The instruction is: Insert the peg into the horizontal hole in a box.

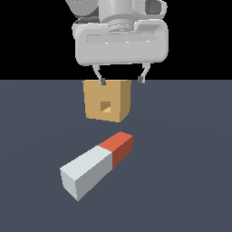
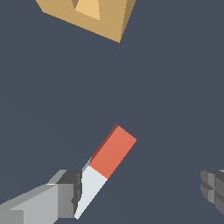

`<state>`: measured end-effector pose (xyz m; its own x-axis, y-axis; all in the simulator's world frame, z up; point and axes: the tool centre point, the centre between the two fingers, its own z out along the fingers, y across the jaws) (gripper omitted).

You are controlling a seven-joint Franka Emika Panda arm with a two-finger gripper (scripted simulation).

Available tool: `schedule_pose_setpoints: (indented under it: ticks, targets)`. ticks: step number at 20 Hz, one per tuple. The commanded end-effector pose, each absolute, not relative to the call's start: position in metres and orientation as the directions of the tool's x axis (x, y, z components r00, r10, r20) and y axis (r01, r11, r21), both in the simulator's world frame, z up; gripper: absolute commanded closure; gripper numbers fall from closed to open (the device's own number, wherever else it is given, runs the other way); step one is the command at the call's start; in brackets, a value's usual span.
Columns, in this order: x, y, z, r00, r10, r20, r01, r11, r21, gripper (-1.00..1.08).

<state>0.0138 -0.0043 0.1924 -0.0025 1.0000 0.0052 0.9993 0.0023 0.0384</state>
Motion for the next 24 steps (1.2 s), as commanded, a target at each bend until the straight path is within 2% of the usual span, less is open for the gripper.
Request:
schedule_pose_setpoints:
  ticks: [1, 11, 24]
  targets:
    - [0.014, -0.004, 0.192, -0.003, 1.0, 0.005, 0.999, 0.002, 0.038, -0.92]
    - [0.008, -0.025, 0.173, 0.105, 0.995, 0.005, 0.994, -0.105, 0.032, -0.92]
    - [-0.035, -0.094, 0.099, 0.485, 0.874, 0.001, 0.874, -0.485, 0.009, -0.92]
